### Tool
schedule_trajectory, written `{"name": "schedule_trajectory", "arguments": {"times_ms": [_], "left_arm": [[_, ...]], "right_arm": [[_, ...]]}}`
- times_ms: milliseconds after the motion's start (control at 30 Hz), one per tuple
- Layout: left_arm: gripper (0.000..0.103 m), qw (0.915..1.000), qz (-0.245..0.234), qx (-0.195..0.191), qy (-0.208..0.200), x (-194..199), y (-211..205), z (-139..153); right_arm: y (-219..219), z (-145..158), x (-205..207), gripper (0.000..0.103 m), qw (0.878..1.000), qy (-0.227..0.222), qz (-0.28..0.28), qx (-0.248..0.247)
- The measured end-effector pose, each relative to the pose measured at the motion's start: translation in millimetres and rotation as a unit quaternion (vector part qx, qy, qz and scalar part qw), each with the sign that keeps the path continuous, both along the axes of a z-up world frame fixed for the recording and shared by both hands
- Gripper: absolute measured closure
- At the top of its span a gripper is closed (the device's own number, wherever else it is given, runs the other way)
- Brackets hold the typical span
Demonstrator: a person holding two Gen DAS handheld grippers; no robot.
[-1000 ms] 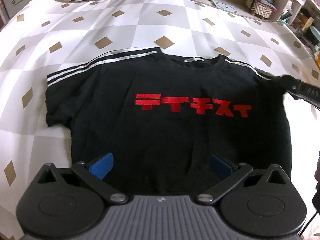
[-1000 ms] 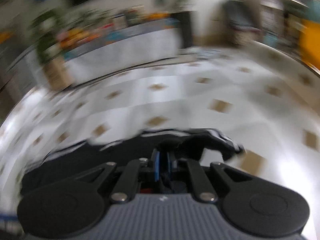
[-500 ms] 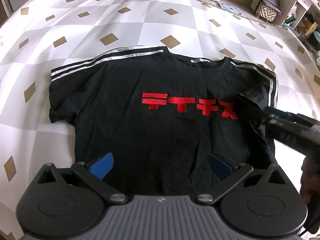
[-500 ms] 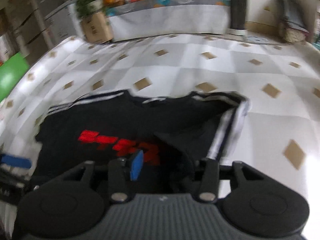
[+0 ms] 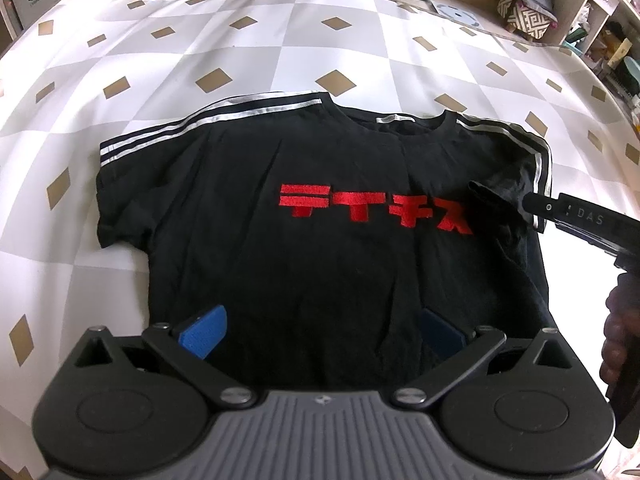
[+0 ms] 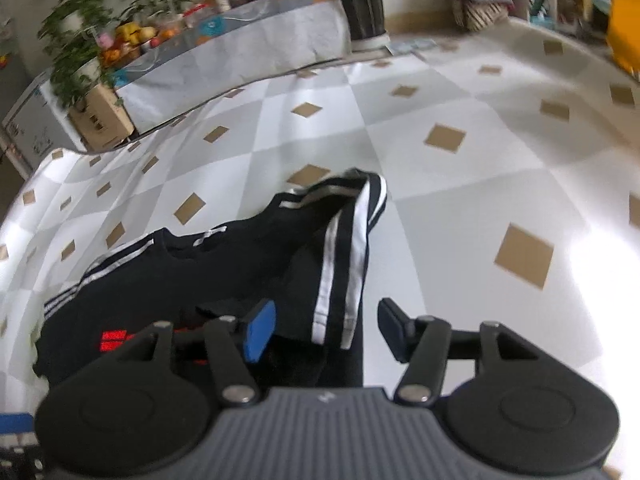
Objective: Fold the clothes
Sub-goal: 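Lift the gripped side edge and fold it over the shirt back with the right tool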
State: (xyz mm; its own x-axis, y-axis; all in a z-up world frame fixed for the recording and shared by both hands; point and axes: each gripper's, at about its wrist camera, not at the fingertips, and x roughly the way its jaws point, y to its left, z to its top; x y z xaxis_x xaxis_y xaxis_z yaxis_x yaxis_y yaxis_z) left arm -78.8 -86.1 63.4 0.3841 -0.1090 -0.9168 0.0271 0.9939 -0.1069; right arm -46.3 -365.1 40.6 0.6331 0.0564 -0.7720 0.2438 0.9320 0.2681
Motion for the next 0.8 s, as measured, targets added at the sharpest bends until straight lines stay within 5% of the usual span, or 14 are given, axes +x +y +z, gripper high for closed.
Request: {"name": "schedule_trajectory", "arguments": {"times_ms": [167, 333, 433, 567, 667, 700, 800], "left_arm": [[0.000, 1.0000, 0.000, 0.000, 0.001, -1, 2, 0], [0.000, 1.0000, 0.001, 0.001, 0.004, -2, 3, 0], [0.000, 1.0000, 0.004, -0.001, 0.007, -2, 4, 0], [0.000, 0.9999, 0.009, -0.004, 0.008, -1, 7, 0], [0.000, 0.9998, 0.017, -0.001, 0.008, 1, 12, -1], [0.000, 0.9997, 0.020, -0.002, 0.010, 1, 14, -1], [0.000, 0.9995, 0.029, -0.005, 0.012, 2, 18, -2]], "right_arm": [[-2, -11, 5, 0.052, 1.000, -0.001, -0.005, 0.025], [4, -13, 11, 0.086, 1.000, -0.006, -0.003, 0.022], [11, -4, 16, 0.094, 1.000, -0.025, -0.001, 0.006], [31, 14, 28, 0.094, 0.997, -0.072, 0.029, 0.015], [49, 21, 35, 0.079, 0.992, -0.105, 0.063, 0.040], [55, 22, 37, 0.061, 0.991, -0.111, 0.070, 0.040], [65, 22, 40, 0.060, 0.990, -0.107, 0.081, 0.028]]}}
